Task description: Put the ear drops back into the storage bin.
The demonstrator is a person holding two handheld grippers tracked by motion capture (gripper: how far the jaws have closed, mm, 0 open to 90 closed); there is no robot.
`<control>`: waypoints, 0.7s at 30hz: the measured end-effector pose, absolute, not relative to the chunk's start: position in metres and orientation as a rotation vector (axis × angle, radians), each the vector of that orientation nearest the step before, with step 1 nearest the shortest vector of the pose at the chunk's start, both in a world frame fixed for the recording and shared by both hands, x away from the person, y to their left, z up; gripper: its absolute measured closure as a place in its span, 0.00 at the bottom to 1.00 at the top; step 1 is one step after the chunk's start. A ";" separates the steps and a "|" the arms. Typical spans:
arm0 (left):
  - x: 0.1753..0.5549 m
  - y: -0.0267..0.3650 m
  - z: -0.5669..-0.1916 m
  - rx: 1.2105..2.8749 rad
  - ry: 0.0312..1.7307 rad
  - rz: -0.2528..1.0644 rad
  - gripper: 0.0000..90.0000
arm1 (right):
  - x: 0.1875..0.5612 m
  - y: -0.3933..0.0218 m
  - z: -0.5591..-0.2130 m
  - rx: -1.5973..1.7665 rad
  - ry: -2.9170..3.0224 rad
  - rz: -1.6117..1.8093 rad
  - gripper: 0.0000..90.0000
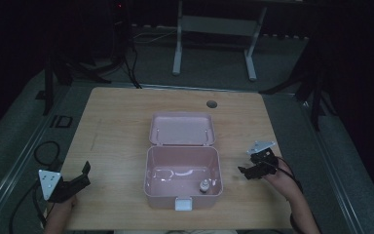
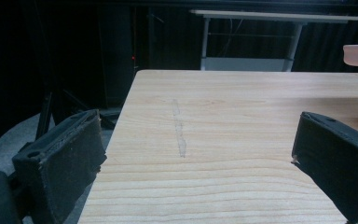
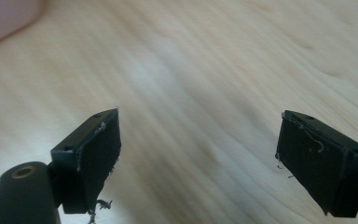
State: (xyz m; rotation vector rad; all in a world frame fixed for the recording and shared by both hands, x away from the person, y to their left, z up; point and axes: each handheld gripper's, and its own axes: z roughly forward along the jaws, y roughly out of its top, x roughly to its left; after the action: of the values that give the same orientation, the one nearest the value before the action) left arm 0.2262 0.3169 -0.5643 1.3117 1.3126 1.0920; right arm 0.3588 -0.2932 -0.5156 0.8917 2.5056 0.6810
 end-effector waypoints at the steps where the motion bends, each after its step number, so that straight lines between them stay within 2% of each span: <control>1: 0.226 0.317 -0.564 1.312 1.313 1.092 0.03 | 0.359 -0.293 -0.516 0.892 2.506 0.681 0.15; 9: 0.226 0.317 -0.564 1.311 1.314 1.091 0.03 | 0.349 -0.311 -0.526 1.008 2.312 0.712 0.15; 21: 0.226 0.317 -0.564 1.311 1.312 1.092 0.03 | 0.334 -0.335 -0.536 1.192 1.991 0.938 0.14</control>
State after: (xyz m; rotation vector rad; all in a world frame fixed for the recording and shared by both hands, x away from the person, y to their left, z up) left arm 0.2260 0.3169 -0.5642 1.3112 1.3124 1.0921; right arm 0.3338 -0.3352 -0.5356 1.1920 1.9913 0.9385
